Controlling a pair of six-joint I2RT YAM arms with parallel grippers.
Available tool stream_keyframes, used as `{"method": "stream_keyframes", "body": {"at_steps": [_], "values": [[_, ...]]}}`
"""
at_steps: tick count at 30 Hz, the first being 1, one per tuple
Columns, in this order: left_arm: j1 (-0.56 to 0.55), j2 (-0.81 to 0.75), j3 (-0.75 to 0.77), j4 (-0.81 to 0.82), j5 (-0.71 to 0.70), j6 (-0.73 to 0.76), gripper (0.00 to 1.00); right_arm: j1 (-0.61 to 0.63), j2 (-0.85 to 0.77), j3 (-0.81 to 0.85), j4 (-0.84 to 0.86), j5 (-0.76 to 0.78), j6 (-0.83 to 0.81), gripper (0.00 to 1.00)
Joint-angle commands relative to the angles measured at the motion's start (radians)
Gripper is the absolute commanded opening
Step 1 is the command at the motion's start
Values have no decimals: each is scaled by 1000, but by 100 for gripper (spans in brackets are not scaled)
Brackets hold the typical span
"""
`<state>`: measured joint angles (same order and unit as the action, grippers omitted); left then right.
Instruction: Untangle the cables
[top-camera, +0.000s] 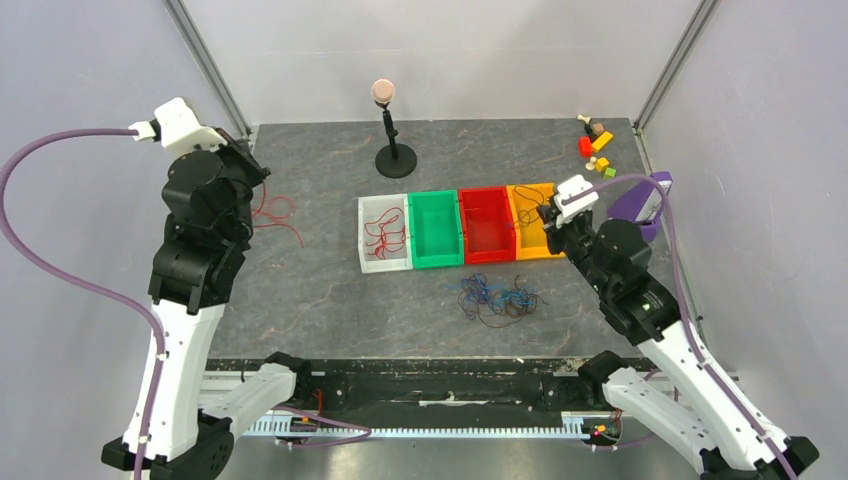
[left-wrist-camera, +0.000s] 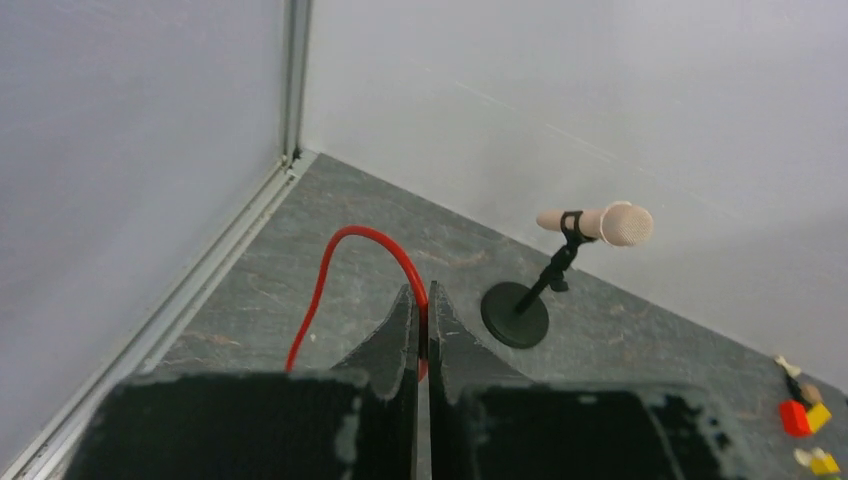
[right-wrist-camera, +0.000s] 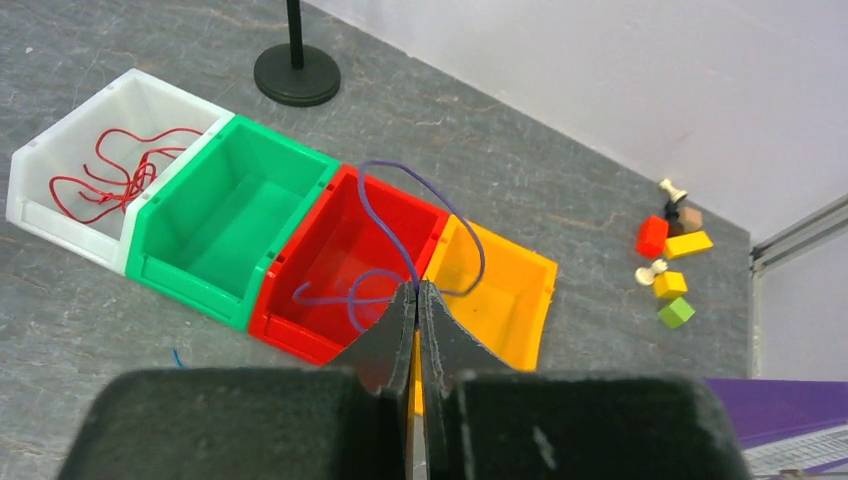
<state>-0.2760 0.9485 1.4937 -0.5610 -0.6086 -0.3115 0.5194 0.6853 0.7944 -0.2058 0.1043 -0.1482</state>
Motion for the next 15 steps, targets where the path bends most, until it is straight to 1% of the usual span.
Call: {"method": "stream_keyframes", "body": {"at_steps": [1,5,11,15], "values": [[6,-2,-3,-14,118,-95,2,-1,61,69,-35,8,81,0],[6,7,6,-23,164,-119,2,-2,116,98,-88,86,77,0],[6,12,1,-25,211,-144,2,-2,177,141,-260,95,222,0],[6,13,0,-26,243,-157,2,-10,207,133,-267,112,213,0]]}}
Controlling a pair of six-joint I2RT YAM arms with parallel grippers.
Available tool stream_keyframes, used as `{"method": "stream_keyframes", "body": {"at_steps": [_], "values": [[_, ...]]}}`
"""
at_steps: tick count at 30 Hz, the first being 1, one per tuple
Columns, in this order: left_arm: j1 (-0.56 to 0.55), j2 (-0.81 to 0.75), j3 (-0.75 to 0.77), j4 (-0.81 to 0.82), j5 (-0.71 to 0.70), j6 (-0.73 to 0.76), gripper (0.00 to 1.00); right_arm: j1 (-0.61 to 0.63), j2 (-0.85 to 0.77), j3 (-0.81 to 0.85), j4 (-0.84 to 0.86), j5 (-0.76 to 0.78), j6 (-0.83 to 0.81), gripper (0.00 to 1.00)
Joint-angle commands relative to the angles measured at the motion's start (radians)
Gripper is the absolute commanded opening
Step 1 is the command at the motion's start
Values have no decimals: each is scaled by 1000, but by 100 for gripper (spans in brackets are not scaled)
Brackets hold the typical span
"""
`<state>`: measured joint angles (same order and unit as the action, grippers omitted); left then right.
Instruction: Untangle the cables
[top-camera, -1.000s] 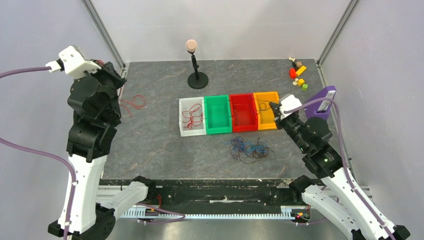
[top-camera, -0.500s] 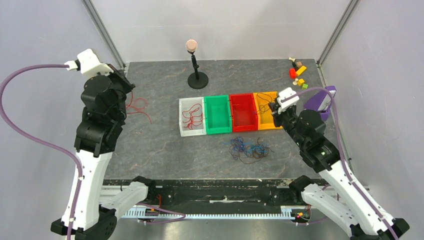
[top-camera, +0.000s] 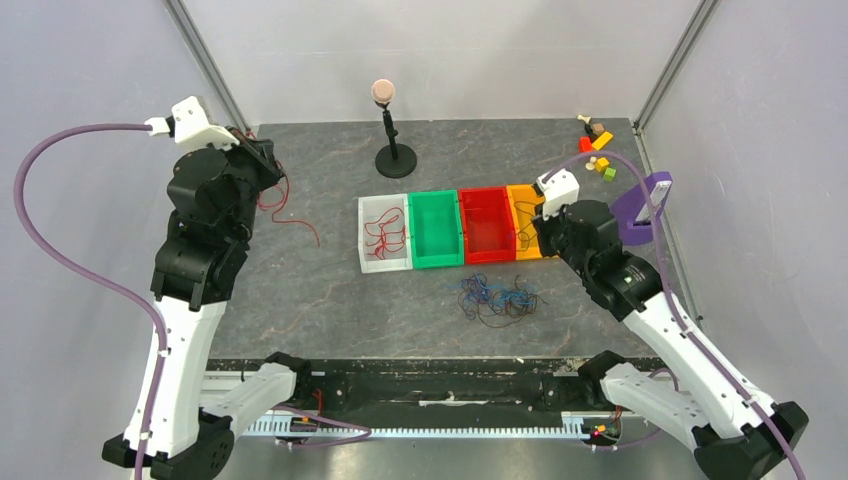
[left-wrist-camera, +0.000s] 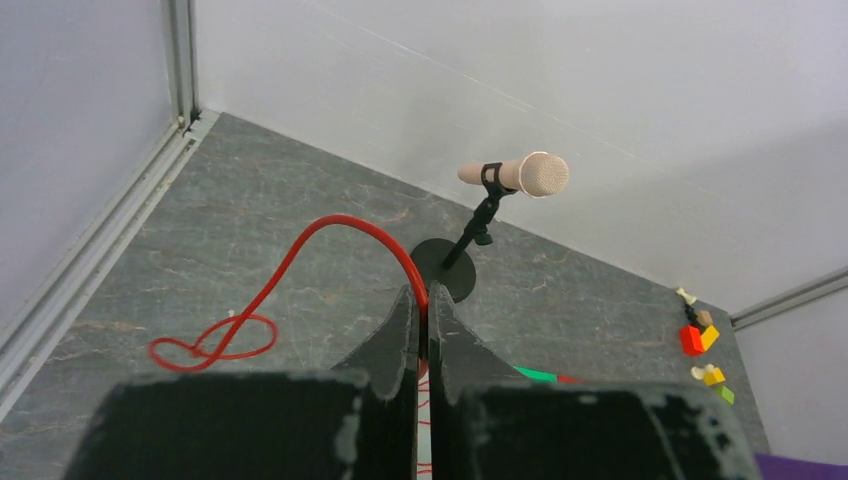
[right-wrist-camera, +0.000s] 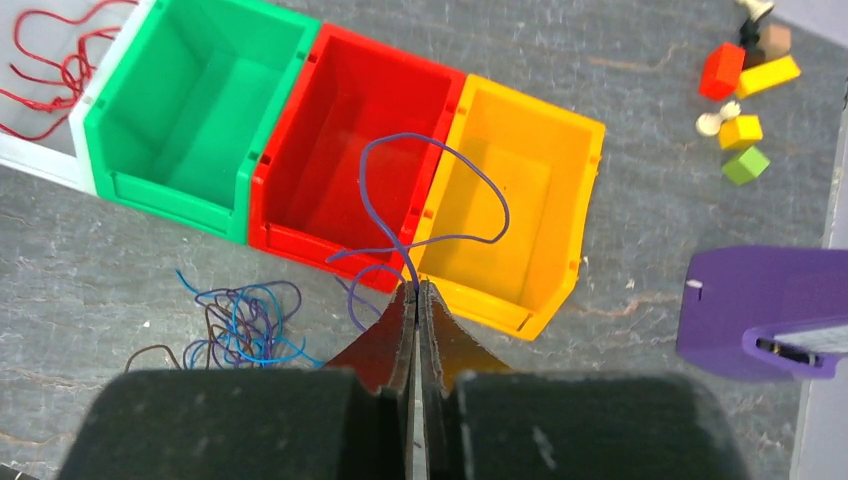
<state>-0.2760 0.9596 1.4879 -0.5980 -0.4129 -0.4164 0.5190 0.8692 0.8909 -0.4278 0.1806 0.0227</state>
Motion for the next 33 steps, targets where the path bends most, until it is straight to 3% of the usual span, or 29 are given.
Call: {"method": "stream_keyframes", "body": {"at_steps": [1,10,16,24,30,33], "values": [[6,3,7,10,52,-54,2,-15,40,37,-45,42,29,0],[6,8,9,-7,109,-73,2,-130,235,97,-62,-26,-98,0],[6,4,-2,-9,116,-71,2,-229,355,128,58,-96,-191,0],[6,-10,-25,-20,151,-52,2,-246,569,200,203,-173,-242,0],[6,-14,-10,-42,330,22,2,-251,626,158,214,-166,-275,0],[5,-2,-5,-70,550,69,2,-261,582,106,195,-166,-293,4]]}}
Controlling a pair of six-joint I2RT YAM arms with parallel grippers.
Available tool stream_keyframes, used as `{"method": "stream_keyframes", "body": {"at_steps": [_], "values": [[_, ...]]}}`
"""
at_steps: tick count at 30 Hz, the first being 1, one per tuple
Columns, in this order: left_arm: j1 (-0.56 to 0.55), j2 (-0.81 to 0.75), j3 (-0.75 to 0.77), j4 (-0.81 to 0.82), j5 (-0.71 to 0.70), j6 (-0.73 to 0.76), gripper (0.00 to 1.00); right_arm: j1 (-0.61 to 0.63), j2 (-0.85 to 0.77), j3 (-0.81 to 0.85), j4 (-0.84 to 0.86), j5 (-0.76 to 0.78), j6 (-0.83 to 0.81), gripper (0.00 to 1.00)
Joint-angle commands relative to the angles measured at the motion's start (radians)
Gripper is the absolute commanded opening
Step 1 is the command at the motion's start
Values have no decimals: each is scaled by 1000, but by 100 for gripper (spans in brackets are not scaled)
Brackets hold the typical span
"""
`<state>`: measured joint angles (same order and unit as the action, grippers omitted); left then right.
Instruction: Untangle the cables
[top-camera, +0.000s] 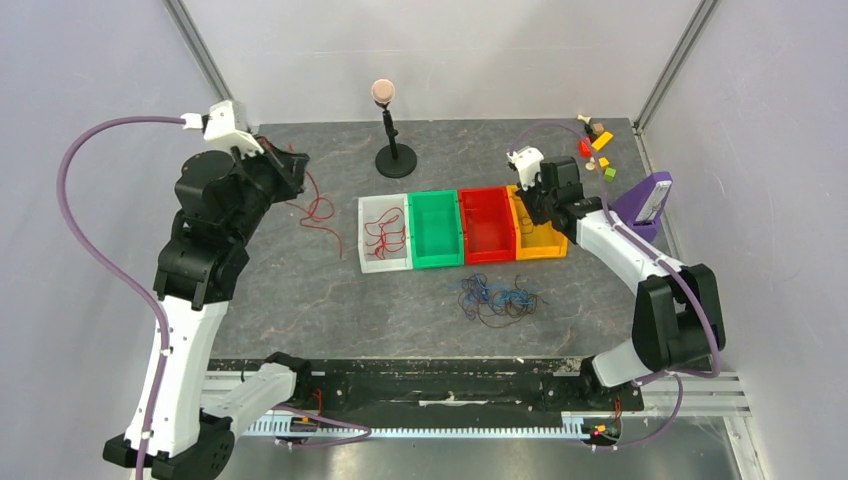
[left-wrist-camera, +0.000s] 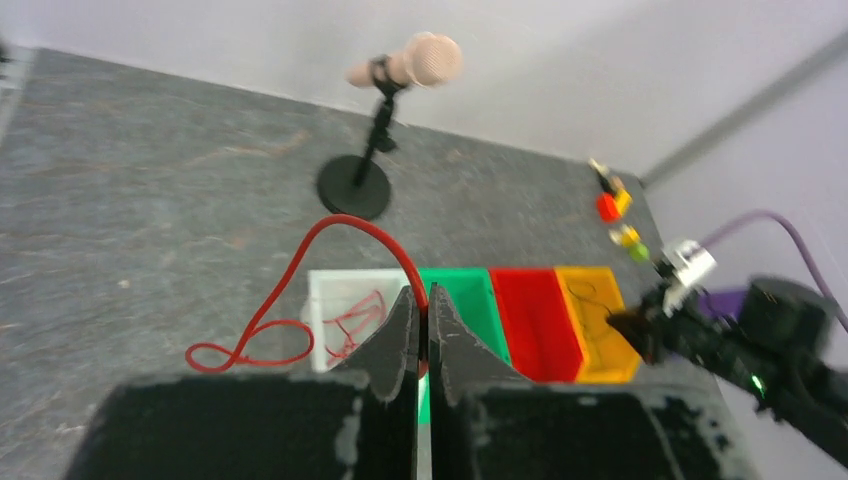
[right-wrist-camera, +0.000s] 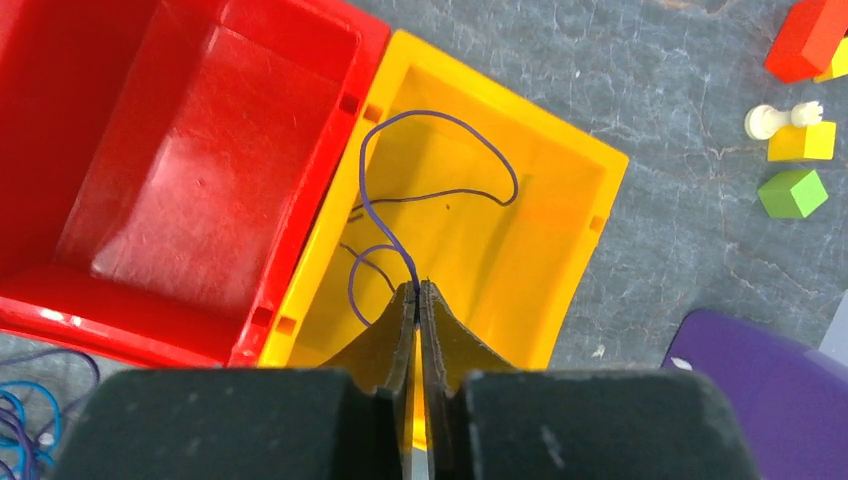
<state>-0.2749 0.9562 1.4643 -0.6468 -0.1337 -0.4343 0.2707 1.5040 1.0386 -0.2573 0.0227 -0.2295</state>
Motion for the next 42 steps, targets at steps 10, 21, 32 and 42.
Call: {"method": "stream_keyframes", "body": {"at_steps": [10,21,32,42], "values": [[0,103,12,-22,710,118,2,-22,-189,21,-114,-125,-77,97],[-10,237,-33,49,659,291,2,-22,-245,86,-158,-368,8,98],[-8,349,-97,427,482,325,2,-21,-190,99,-141,-630,98,98],[-9,409,-91,578,445,368,2,-19,-166,90,-119,-681,126,97]]}}
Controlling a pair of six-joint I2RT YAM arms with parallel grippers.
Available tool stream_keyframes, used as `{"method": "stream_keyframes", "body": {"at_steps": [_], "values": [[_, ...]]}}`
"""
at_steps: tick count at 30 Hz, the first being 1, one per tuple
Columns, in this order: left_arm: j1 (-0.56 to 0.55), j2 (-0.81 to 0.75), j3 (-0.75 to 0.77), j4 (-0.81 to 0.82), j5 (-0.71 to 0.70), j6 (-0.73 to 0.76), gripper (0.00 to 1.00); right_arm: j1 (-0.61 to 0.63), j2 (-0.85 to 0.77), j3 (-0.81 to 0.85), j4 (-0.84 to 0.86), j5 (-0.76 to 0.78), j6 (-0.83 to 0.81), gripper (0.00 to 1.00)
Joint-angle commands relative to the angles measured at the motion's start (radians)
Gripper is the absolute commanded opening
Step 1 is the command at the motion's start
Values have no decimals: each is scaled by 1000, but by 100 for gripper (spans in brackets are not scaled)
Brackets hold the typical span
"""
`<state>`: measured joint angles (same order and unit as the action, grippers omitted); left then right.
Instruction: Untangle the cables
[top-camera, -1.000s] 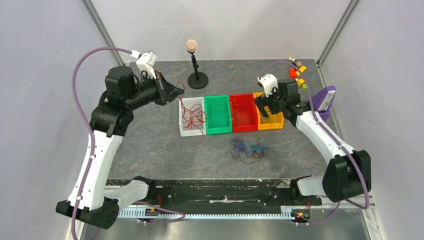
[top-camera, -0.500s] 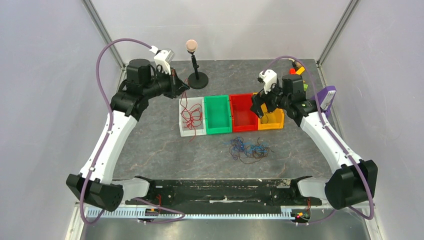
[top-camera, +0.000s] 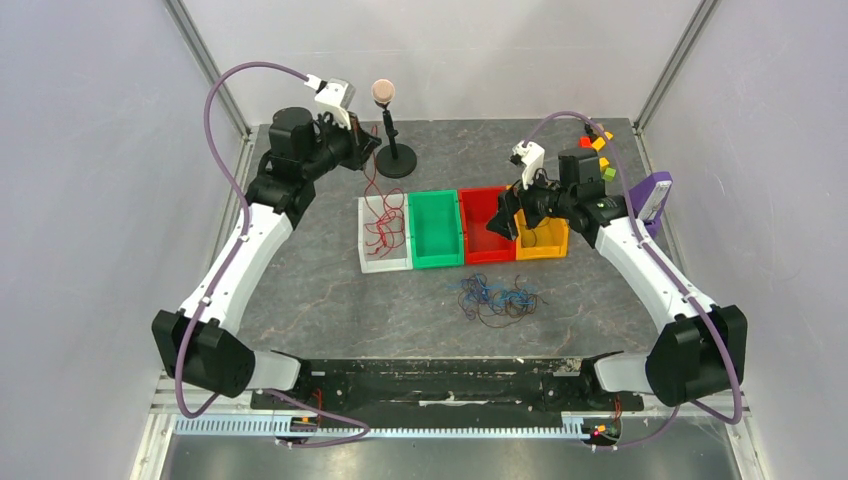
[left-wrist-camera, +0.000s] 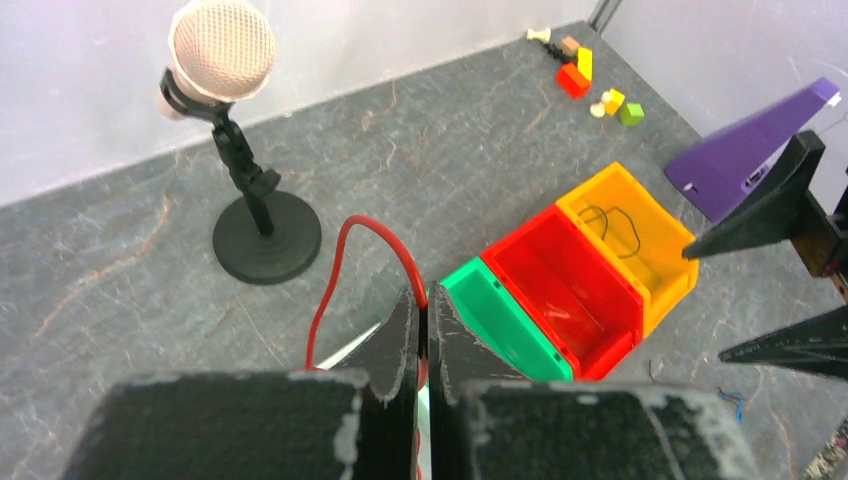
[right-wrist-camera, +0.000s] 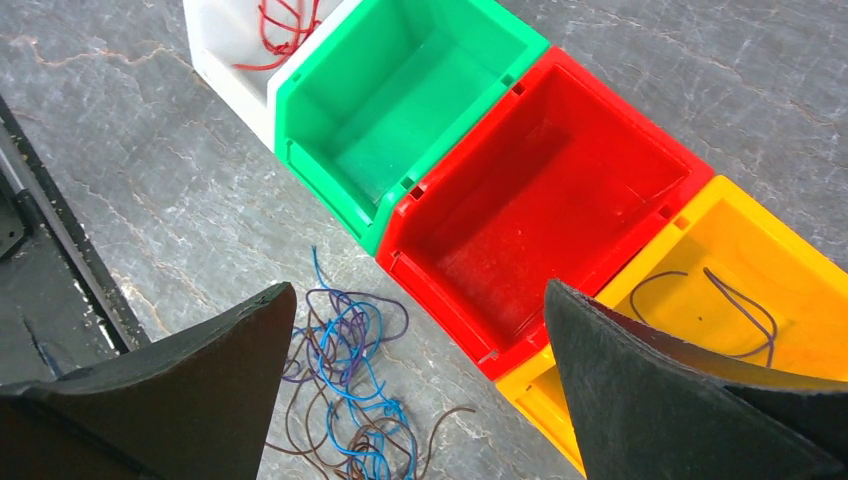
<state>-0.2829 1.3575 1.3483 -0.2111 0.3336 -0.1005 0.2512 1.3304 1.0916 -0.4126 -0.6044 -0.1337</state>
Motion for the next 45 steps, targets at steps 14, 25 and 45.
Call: {"method": "stream_keyframes", "body": {"at_steps": [14,25,45], "values": [[-1,-139,-230,56,145,99,2,16,9,5,85,-113,87,92],[-5,-204,-401,5,240,50,2,79,35,-19,187,-107,176,82],[-8,186,-437,217,-75,14,2,87,4,-62,142,-67,91,82]]}}
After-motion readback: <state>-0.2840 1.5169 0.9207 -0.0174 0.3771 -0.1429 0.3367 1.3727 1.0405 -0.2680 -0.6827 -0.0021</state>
